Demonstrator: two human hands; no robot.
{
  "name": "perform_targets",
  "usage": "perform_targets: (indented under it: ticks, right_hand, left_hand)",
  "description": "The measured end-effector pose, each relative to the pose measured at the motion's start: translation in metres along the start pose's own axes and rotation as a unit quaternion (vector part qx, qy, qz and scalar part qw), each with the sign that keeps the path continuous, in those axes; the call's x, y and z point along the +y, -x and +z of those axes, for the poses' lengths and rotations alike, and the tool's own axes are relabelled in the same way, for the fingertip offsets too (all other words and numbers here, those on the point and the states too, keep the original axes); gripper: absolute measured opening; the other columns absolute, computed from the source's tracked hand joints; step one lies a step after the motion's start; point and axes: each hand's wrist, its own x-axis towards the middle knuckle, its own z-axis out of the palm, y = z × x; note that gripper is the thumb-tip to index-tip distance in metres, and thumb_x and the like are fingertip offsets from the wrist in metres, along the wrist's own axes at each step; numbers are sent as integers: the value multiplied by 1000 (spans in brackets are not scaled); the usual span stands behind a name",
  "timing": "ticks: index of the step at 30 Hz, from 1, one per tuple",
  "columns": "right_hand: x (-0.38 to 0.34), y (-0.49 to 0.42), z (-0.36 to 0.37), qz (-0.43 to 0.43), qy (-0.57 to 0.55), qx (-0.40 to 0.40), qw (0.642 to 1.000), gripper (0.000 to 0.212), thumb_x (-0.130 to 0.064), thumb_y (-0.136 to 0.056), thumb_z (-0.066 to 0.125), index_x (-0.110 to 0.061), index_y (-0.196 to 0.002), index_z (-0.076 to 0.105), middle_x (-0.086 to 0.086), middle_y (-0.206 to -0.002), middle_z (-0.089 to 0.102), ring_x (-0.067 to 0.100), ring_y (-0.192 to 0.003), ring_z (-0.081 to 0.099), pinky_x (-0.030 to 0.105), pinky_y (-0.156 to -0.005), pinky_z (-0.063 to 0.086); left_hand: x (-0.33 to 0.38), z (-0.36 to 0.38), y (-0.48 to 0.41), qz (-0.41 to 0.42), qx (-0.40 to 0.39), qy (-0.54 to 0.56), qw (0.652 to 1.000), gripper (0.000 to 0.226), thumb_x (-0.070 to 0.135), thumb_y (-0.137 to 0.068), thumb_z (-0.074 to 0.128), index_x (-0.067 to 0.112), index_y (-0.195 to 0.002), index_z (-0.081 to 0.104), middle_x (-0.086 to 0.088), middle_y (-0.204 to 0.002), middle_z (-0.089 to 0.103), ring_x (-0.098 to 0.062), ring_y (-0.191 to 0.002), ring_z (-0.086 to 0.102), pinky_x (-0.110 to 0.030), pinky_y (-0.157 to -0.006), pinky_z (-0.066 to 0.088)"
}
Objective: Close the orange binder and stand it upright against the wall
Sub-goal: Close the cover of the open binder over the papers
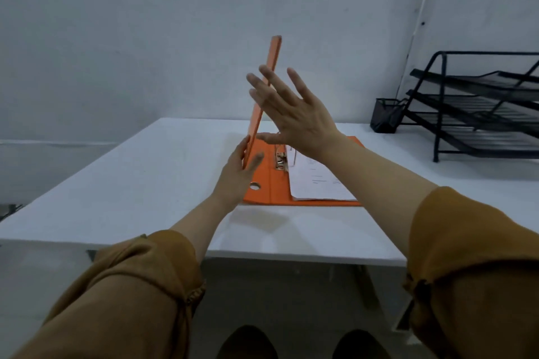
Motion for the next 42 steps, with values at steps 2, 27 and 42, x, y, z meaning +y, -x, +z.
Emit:
perform_targets:
  ticks: [2,27,42]
  right_hand:
    - [8,13,4,-10,39,-8,999,74,-64,-84,42,-7,-130,49,8,-147,46,25,-138,39,47,-115,2]
    - [4,162,23,166,-174,-220,945,56,-50,-86,33,-16,-114,68,17,-103,73,34,-89,71,39,-69,57]
    - [-8,179,3,197,-250,-402,858,61,-47,-96,32,-26,-150,14,11,-153,33,31,-137,39,41,-96,47]
  left_hand:
    - [-6,6,-5,11,-11,-5,1000,60,38,-94,44,27,-148,19,-3,-149,37,-28,-130,46,-16,-67,54]
    - [24,52,-22,121,-150,-428,883,70,61,-83,44,34,-145,27,7,-158,23,-19,-145,21,-45,-113,27]
    - [32,68,-18,147,-180,-525,819,74,64,-81,45,31,-145,29,2,-156,27,-22,-144,24,-43,-114,25]
